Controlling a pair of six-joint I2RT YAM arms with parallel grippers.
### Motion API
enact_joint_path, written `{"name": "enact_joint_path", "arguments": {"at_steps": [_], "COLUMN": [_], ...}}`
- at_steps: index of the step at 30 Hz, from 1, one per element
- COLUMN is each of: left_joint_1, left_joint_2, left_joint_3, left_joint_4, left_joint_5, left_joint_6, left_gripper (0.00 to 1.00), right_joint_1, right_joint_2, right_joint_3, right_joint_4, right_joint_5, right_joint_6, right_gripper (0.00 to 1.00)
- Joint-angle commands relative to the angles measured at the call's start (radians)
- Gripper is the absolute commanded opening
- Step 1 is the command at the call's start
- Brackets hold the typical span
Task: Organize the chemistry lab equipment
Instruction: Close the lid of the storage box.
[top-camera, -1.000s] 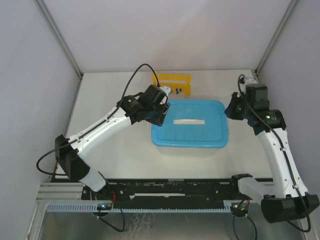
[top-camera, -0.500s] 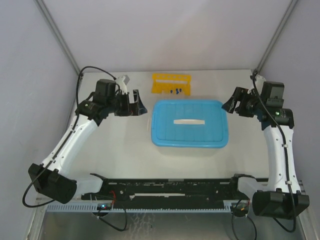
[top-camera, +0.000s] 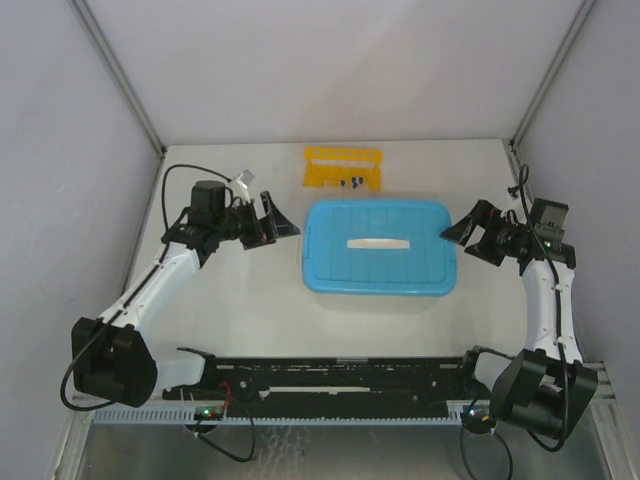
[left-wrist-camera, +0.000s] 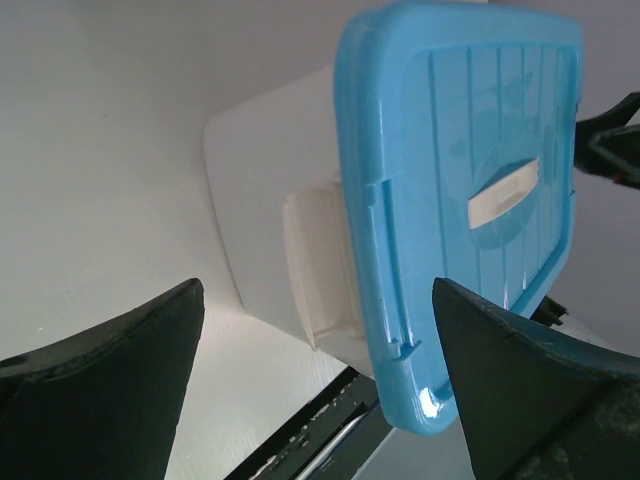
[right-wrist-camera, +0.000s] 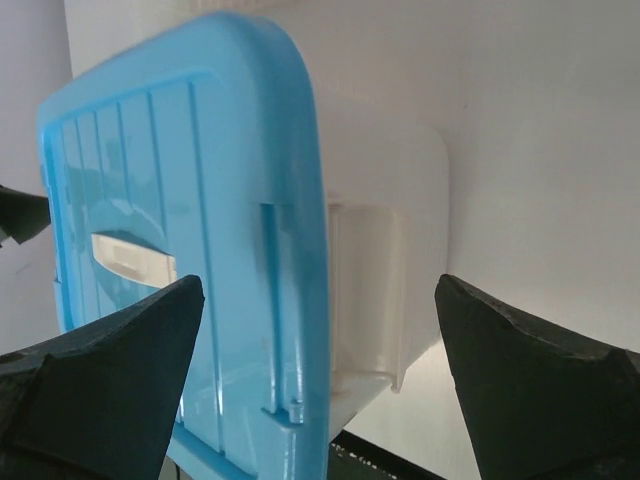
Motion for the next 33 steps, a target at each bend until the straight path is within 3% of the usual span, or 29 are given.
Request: {"name": "enact_joint_path", "arguments": {"at_steps": [1, 10, 33], "left_joint_1": [0.040, 0.039, -0.008], "left_joint_2": [0.002, 0.044, 0.150], "left_joint_3": [-0.031, -0.044, -0.011], "left_joint_4": [0.110, 0.221, 0.225], "left_joint_5": [0.083, 0.147, 0.186], "left_joint_6": [-0.033, -0.092, -0.078], "left_gripper": [1.00, 1.00, 1.00], "right_joint_1": [-0.011, -0.022, 0.046], "right_joint_2": [-0.018, 0.034, 0.124], "right_joint_3": [-0.043, -0.044, -0.060], "right_joint_4": [0.126, 0.138, 0.084], "right_joint_5": [-0.078, -0.120, -0.093], "right_joint_6": [0.038, 0.055, 0.041], "right_gripper": [0.99, 0.99, 0.97]}}
